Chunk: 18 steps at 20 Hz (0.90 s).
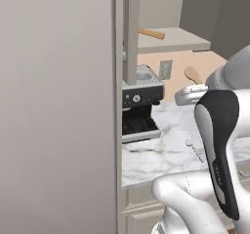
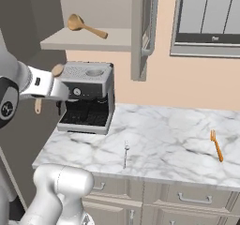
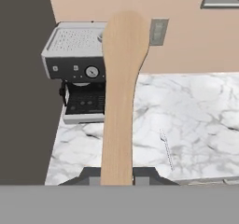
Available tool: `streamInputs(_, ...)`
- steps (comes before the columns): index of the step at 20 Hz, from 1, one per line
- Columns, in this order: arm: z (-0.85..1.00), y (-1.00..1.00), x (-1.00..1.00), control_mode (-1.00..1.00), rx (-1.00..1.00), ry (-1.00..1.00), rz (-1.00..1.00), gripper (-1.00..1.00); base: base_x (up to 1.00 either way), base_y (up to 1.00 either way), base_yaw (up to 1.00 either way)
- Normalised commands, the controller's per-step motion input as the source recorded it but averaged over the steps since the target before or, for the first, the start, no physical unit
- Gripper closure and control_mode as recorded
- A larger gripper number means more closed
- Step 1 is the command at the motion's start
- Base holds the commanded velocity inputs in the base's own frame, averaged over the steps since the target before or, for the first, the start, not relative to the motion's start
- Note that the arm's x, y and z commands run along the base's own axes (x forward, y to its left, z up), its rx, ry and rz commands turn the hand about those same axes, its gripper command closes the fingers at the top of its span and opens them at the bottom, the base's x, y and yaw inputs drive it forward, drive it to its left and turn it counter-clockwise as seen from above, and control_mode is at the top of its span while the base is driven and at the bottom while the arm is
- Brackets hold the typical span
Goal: Organize the utensils by type. Pick up the wooden spoons from the counter and place them in the open cabinet. Then pick up the metallic utensils from the counter and place them in the open drawer.
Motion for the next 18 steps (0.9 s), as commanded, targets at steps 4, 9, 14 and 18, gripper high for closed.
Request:
streamInputs(4, 0.29, -0.13, 0.00, -1.00, 0.00, -0.03, 0.03, 1.00, 0.00, 0.00, 0.00)
streamInputs(9, 0.26, -0.16, 0.27, -1.00, 0.00, -0.02, 0.00, 1.00, 0.00, 0.00, 0.00)
streamInputs(14, 0.25, -0.14, 0.36, -1.00, 0.00, -0.05, 0.00, 1.00, 0.00, 0.00, 0.00)
streamInputs(18, 0.25, -0.14, 0.44, -1.00, 0.00, -0.05, 0.00, 1.00, 0.00, 0.00, 0.00)
